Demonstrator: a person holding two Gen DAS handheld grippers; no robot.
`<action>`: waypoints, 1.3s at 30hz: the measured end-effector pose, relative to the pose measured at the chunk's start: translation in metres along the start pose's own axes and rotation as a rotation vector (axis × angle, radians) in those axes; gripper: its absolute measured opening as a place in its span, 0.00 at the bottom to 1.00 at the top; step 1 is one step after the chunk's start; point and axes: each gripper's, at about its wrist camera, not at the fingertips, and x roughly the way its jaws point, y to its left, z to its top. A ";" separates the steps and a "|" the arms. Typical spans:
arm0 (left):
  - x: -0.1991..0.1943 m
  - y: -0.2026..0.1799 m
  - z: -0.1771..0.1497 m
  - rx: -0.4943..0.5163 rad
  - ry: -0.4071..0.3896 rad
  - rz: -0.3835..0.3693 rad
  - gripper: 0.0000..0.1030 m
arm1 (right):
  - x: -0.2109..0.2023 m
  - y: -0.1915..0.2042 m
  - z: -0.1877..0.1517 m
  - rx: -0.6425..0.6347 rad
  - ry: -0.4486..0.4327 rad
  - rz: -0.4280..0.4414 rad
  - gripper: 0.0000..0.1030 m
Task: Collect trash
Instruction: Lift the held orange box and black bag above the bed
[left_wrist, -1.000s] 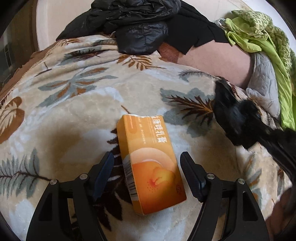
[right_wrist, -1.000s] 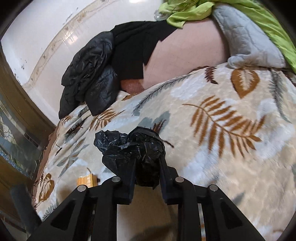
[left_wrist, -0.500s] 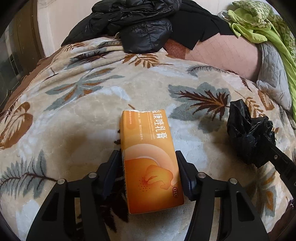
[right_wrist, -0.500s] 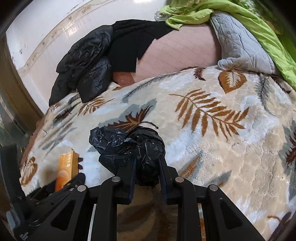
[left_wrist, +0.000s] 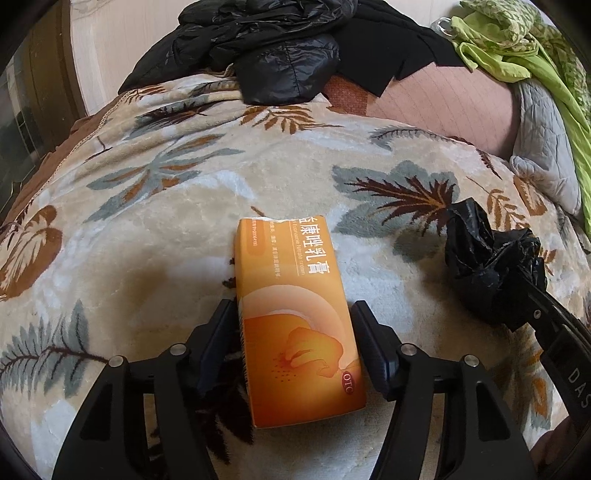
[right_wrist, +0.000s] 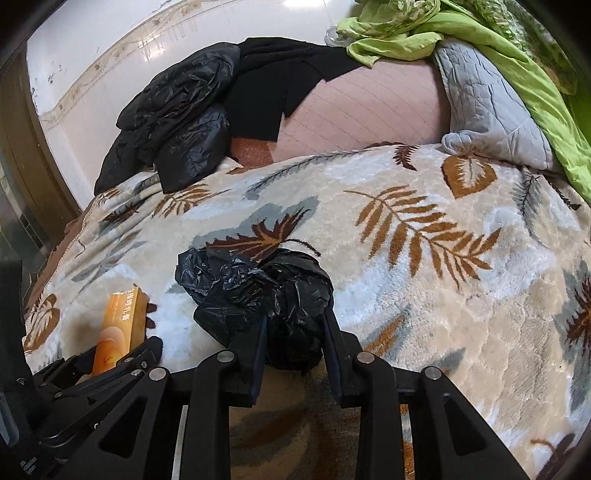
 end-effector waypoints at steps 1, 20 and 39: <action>0.000 0.000 0.000 0.002 0.001 0.000 0.63 | 0.000 -0.001 0.000 0.007 -0.001 0.003 0.32; -0.012 0.004 0.001 -0.026 -0.054 0.009 0.44 | -0.027 -0.001 0.003 0.049 -0.065 0.034 0.24; -0.151 0.002 -0.076 0.066 -0.258 0.016 0.45 | -0.182 -0.015 -0.084 0.042 -0.149 -0.023 0.24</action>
